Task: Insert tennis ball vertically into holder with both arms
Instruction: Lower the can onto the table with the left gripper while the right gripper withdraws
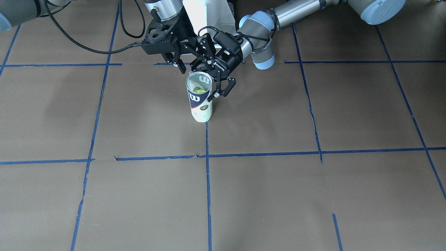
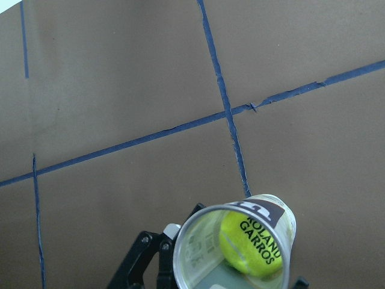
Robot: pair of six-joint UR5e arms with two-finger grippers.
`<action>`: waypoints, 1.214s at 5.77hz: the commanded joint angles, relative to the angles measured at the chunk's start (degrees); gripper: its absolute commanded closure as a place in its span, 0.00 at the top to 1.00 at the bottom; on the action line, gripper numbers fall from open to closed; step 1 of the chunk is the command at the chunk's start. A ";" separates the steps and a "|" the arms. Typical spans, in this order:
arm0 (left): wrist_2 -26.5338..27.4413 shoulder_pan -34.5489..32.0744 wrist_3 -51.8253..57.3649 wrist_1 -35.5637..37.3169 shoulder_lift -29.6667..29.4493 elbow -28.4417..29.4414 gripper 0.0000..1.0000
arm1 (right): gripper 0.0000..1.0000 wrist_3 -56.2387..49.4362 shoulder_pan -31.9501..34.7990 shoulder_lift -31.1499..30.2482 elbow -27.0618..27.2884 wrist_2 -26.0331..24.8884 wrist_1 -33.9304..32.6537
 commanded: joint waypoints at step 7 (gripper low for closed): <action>-0.09 -4.02 -0.72 0.79 -0.27 -11.68 1.00 | 1.00 -17.71 24.33 -13.42 0.63 20.65 0.46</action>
